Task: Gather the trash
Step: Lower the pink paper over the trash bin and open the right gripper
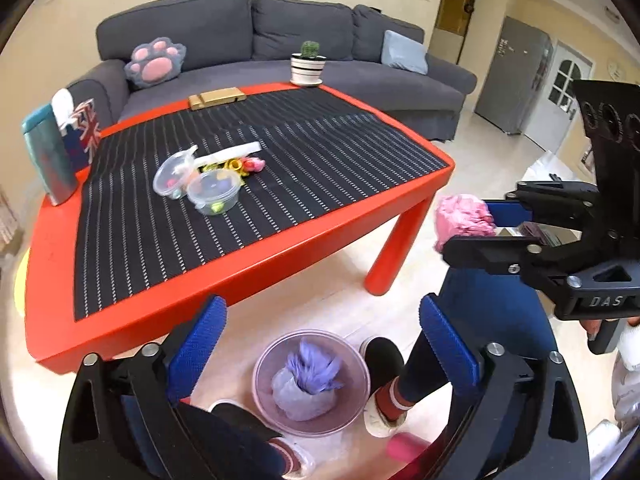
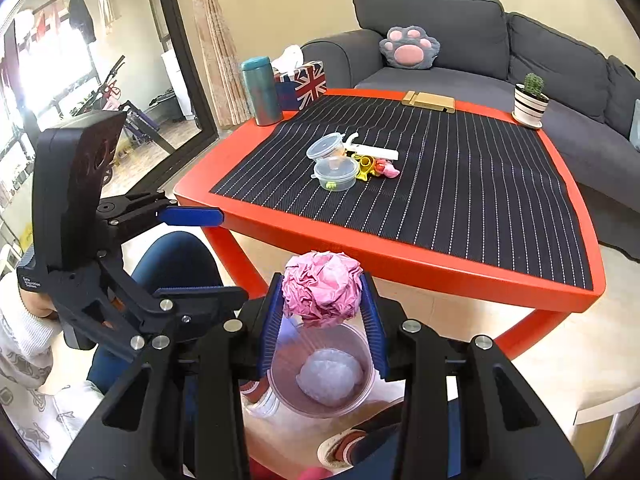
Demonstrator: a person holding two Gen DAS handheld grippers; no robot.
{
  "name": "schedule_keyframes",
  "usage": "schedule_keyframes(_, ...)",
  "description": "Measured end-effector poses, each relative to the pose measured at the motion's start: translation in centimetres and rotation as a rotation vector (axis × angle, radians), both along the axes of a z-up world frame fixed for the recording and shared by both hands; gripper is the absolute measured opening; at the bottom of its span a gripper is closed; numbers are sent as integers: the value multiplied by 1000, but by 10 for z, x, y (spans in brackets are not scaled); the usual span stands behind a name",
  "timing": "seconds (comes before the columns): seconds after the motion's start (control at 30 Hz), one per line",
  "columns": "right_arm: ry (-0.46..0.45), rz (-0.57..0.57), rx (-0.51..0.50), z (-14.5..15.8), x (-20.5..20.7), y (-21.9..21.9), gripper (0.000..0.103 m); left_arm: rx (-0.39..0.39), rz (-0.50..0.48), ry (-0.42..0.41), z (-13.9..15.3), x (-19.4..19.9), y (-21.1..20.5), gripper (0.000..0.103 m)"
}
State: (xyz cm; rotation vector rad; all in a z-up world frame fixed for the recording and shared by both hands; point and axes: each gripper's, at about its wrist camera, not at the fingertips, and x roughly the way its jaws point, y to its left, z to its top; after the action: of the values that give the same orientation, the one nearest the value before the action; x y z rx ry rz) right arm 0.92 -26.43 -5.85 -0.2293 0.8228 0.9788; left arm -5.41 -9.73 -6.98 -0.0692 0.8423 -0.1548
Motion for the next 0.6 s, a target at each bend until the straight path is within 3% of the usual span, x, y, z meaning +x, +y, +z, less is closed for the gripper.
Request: schedule_keyframes(0.6,-9,47,-12,-5,-16,14,39,-6,103,-49,14,-36,30,95)
